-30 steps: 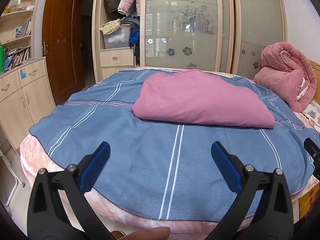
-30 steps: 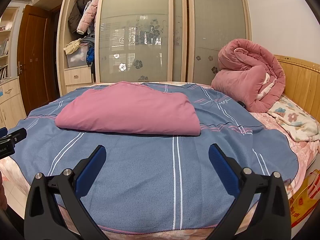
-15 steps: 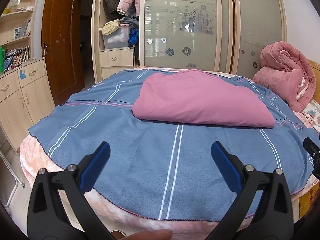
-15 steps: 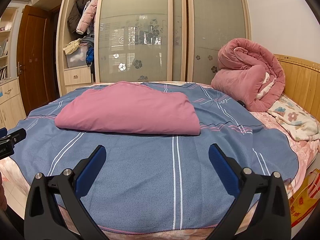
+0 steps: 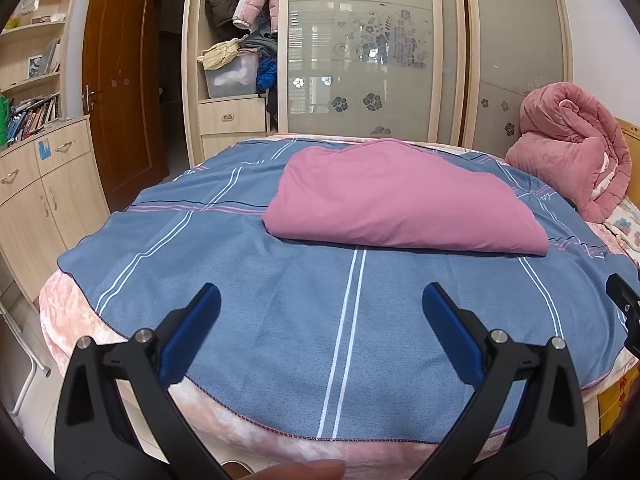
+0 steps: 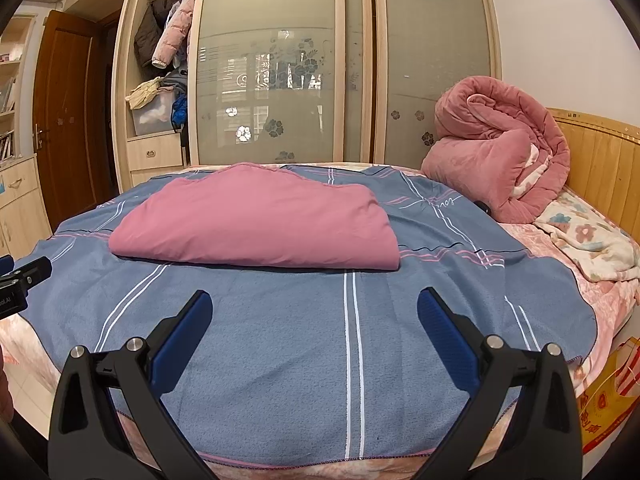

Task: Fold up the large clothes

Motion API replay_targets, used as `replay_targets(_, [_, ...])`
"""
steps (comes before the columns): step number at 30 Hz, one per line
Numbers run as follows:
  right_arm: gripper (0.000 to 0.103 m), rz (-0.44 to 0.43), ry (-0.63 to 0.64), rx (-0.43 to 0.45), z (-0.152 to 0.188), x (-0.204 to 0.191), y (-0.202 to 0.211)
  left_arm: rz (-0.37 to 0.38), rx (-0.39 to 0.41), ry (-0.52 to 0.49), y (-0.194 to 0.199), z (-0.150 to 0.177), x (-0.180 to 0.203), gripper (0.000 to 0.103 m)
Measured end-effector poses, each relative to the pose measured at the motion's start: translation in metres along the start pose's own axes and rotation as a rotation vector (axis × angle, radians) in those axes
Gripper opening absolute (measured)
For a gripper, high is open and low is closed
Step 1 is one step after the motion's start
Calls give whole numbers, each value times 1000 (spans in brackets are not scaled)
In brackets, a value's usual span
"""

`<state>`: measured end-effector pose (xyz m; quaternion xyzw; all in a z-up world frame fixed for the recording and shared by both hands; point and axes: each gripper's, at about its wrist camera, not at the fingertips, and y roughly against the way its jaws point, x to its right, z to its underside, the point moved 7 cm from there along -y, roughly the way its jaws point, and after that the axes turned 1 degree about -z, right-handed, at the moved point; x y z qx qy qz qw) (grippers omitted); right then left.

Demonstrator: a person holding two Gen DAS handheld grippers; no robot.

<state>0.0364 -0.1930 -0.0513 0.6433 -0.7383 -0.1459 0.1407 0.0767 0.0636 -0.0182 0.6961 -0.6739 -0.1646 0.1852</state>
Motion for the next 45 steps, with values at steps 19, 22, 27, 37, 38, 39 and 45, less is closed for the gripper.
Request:
replay_targets(19, [102, -1, 3, 0, 0, -1, -1, 11, -7, -6, -2, 2, 1, 101])
replay_targets(22, [102, -4, 5, -3, 1, -1, -1, 8, -6, -7, -2, 2, 1, 101])
replay_targets(27, [102, -4, 5, -4, 2, -2, -1, 14, -10, -13, -2, 2, 3, 101])
replay_targets(37, [102, -6, 3, -6, 2, -3, -1, 12, -17, -22, -4, 3, 5, 101])
replay_targets(38, [102, -6, 3, -6, 2, -4, -1, 23, -25, -19, -5, 4, 5, 101])
replay_targets(39, [102, -5, 4, -6, 1, -4, -1, 28, -30, -15, -5, 4, 5, 101])
replay_targets(45, [102, -6, 4, -8, 2, -3, -2, 32, -44, -3, -7, 6, 3, 101])
